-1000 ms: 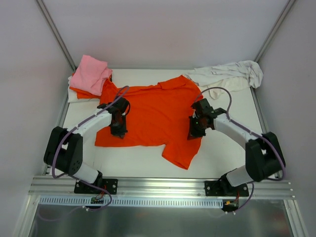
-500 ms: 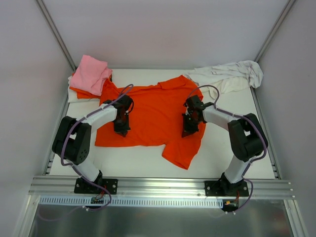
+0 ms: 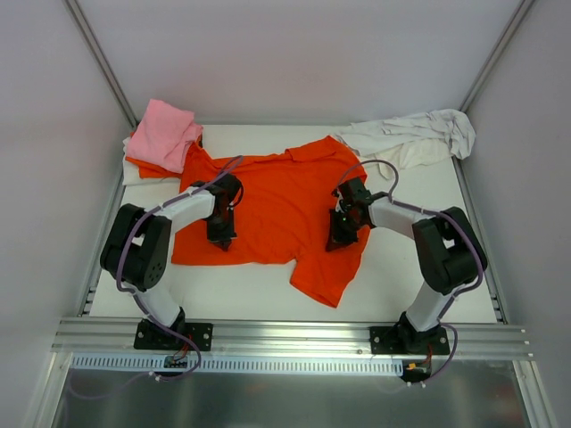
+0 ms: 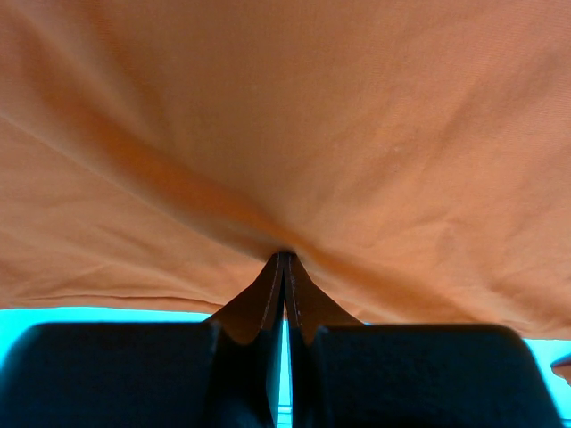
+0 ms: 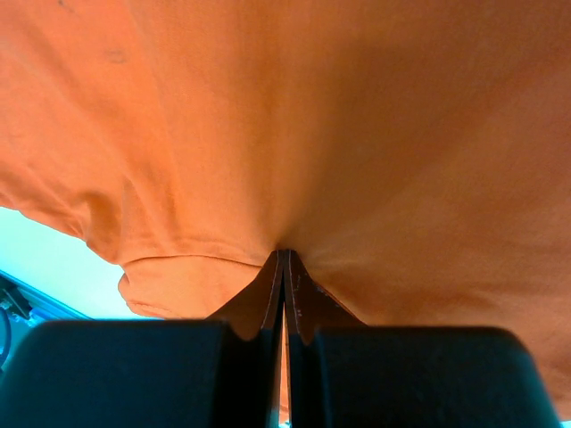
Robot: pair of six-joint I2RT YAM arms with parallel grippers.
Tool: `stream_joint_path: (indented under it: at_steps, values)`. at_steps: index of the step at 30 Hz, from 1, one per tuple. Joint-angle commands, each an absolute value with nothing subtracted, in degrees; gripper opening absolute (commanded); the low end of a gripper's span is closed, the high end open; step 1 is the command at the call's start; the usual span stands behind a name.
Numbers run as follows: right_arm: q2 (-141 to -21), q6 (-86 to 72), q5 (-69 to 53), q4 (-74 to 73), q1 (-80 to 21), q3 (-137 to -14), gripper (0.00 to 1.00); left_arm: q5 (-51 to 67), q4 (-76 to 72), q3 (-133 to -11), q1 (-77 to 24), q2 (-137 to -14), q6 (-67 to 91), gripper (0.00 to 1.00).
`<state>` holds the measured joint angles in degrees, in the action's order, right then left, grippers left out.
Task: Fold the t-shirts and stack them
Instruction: Flatten out the tshirt
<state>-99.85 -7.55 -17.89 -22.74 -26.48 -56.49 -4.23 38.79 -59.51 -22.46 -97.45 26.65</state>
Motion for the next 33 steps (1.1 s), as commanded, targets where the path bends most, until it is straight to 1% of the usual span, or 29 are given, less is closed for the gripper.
stream_joint_path:
  at_steps: [1,7,13,25,33]
  values:
    - [-100.99,-7.73,-16.0,-23.73,-26.9,-52.3,0.0,-2.11,39.2,-60.29,-22.5,-98.78,26.89,0.0]
    - [-98.62,-7.74,-15.73,-23.29,-26.98,-49.05,0.0,-0.09,37.88,-58.36,-22.5,-100.19,27.33,0.0]
    - [-95.02,-7.56,-15.12,-24.08,-26.98,-46.41,0.0,1.13,37.88,-56.34,-22.5,-99.14,27.25,0.0]
    - [-80.88,-5.27,-12.13,-29.09,-26.02,-36.74,0.0,1.23,38.49,-52.91,-22.5,-94.84,27.42,0.0]
    - [-76.82,-6.59,-11.25,-30.76,-25.05,-36.3,0.0,2.9,41.04,-52.12,-22.5,-90.62,27.51,0.0]
